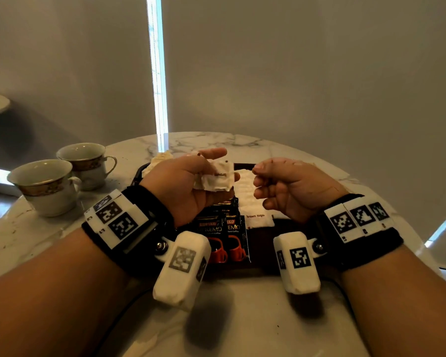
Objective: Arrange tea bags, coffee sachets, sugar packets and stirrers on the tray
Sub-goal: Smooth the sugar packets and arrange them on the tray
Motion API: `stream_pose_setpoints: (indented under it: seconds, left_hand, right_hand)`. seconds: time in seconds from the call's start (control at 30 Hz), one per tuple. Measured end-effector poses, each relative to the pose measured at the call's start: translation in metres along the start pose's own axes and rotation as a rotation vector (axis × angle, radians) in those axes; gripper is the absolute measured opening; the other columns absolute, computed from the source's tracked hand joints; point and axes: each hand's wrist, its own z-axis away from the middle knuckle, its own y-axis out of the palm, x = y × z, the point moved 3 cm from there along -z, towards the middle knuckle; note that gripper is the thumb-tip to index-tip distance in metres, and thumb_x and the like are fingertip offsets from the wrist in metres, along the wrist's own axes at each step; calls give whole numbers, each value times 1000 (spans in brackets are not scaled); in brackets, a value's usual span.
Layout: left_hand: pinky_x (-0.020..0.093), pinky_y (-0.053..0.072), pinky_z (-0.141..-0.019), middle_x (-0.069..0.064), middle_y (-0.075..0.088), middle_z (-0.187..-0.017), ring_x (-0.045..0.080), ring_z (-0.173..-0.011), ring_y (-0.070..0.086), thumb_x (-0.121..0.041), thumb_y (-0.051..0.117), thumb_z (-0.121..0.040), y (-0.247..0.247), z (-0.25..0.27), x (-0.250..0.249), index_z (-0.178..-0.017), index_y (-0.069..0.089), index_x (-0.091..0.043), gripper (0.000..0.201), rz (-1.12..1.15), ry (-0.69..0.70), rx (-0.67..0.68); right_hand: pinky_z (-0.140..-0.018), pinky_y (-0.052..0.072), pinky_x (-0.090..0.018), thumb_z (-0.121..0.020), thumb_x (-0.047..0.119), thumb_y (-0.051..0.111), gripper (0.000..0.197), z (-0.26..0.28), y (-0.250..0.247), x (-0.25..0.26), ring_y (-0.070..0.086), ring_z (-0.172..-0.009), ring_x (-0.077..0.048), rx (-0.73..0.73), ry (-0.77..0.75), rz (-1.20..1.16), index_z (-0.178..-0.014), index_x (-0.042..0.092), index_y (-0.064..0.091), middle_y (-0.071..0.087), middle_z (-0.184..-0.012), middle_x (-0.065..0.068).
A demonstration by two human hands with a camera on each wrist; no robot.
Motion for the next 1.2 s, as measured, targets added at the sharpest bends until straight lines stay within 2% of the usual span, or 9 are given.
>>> stream_pose_setpoints:
  seconds: [0.1, 0.2, 0.3, 0.43, 0.57, 0.7, 0.87, 1.03, 1.2]
  left_hand:
    - [36, 63, -68, 15, 72, -111, 26, -88, 73, -1, 61, -89, 0, 0, 1, -119, 67, -9, 32, -52, 47, 1]
    - [27, 58, -57, 12, 72, -97, 19, -74, 71, -4, 64, -89, 1, 1, 2, -114, 65, -9, 25, -49, 72, -20]
    - [26, 57, -55, 11, 71, -91, 18, -69, 70, -4, 65, -91, 1, 1, 3, -110, 61, -9, 20, -51, 84, -33]
    - [27, 56, -55, 11, 71, -93, 19, -70, 69, -13, 74, -72, -1, 0, 5, -99, 62, -11, 29, -105, 70, -30]
    - [23, 46, -50, 11, 68, -95, 15, -63, 59, -19, 70, -82, -1, 2, 6, -114, 64, -6, 35, -92, 4, -41]
    - [24, 39, -51, 9, 60, -94, 14, -63, 51, -26, 77, -74, -2, 1, 5, -107, 67, -10, 38, -53, -41, -36]
    - [22, 45, -50, 11, 70, -97, 16, -65, 61, -26, 74, -76, 2, 5, 5, -117, 65, -7, 46, -141, -32, 59]
    - [24, 52, -50, 10, 70, -82, 15, -57, 65, -5, 63, -91, 2, 4, 3, -98, 62, -10, 9, -122, -11, 17]
    - [26, 56, -54, 11, 69, -84, 19, -64, 66, -1, 65, -82, 0, 3, 1, -91, 60, -12, 15, -102, 54, 11]
  right_hand:
    - [-51, 42, -27, -68, 25, 74, 31, 3, 15, 1, 60, -60, -18, 35, -50, 10, -91, 9, 61, 64, -71, -4]
    - [-50, 42, -27, -73, 17, 76, 26, 3, 25, -4, 60, -59, -17, 33, -59, 52, -93, 8, 62, 68, -71, -3]
    - [-52, 40, -28, -86, 4, 69, 10, 4, 28, -5, 60, -58, -17, -2, -69, 61, -92, 7, 63, 69, -70, -3]
    - [-52, 45, -28, -88, 2, 65, 7, 4, 24, -4, 64, -61, -18, -31, -71, -6, -90, 7, 62, 70, -73, -7]
    - [-51, 48, -25, -91, 0, 60, 7, 3, 19, 0, 69, -62, -17, -74, -86, -101, -94, 6, 60, 73, -77, -8]
    - [-55, 50, -28, -92, 1, 58, 11, 1, 16, 2, 66, -63, -16, -123, -118, -161, -101, 3, 63, 71, -82, -12]
    - [-71, 56, -40, -89, -2, 61, 20, 2, 24, -1, 69, -80, -29, -92, -133, -169, -108, 0, 68, 72, -92, -18]
    - [-53, 52, -29, -80, 6, 71, 23, 3, 27, -2, 67, -68, -24, -75, -156, -155, -103, 4, 68, 73, -85, -14]
    - [-48, 44, -26, -87, 1, 67, 12, 2, 24, -3, 60, -61, -20, -112, -151, -71, -99, 0, 65, 72, -78, -13]
